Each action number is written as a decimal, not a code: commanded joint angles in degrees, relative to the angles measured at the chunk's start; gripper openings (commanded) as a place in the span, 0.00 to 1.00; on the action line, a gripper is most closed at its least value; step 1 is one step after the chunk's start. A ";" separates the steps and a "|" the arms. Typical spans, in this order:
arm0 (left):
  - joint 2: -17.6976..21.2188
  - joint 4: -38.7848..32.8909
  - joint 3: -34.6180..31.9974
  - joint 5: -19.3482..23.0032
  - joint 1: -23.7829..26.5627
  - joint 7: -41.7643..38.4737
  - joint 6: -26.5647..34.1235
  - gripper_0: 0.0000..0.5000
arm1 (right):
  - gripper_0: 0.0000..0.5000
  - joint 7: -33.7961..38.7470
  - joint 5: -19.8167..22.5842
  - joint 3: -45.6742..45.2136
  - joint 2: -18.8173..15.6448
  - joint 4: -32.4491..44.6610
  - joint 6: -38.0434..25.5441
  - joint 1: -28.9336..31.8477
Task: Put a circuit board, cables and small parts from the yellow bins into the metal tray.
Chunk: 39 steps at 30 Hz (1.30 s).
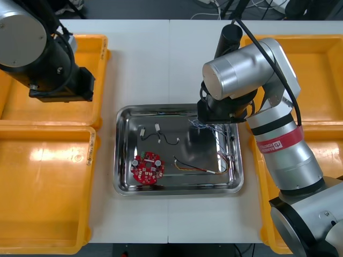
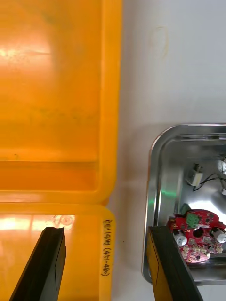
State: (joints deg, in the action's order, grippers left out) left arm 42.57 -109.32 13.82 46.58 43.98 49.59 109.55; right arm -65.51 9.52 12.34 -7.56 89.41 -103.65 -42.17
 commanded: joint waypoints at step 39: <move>11.57 -1.77 -27.35 4.31 -22.89 28.90 0.45 1.00 | 1.00 0.47 29.59 -11.38 -26.98 9.46 -6.35 -8.54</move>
State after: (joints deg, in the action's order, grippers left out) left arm 51.18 -109.46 -11.80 50.40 22.37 74.78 109.60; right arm -65.51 36.72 4.28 -29.35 95.56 -109.75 -50.84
